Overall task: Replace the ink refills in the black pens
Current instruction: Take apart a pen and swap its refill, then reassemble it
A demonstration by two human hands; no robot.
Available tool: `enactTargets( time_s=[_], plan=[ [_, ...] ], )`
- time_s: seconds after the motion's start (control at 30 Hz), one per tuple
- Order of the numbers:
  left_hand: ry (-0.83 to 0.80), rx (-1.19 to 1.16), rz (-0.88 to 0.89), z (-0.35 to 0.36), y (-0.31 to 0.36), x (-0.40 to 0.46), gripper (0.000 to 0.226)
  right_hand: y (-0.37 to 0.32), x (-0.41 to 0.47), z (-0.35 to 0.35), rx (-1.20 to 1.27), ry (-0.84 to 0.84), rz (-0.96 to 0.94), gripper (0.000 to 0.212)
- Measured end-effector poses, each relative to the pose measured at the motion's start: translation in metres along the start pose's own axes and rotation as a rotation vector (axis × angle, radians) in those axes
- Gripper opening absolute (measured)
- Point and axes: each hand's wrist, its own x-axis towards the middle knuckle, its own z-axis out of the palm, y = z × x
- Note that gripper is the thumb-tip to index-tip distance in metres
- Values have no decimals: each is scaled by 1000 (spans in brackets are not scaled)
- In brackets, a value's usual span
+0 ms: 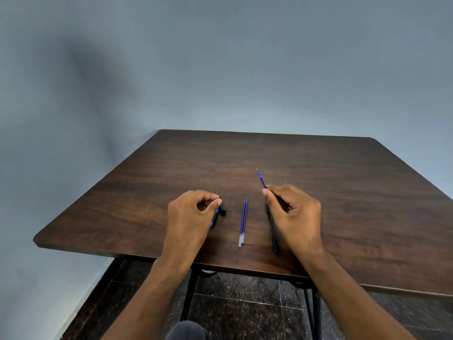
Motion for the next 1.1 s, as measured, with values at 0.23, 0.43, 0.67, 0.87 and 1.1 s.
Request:
enactTargets(
  time_s=[0.23, 0.43, 0.67, 0.87, 1.1],
  plan=[
    [-81, -181, 28, 13, 26, -8, 5, 6, 6, -6, 371, 75, 355, 3],
    [-209, -303, 38, 38, 46, -19, 21, 12, 8, -4, 619, 32, 458, 9],
    [-142, -247, 119, 52, 43, -22, 19, 15, 8, -3, 721, -13, 509, 19],
    [-57, -100, 259, 50, 28, -12, 9, 18, 10, -2, 785, 32, 544, 25],
    [-75, 24, 301, 52, 21, -4, 20, 17, 11, -3, 770, 96, 579, 24]
  ],
)
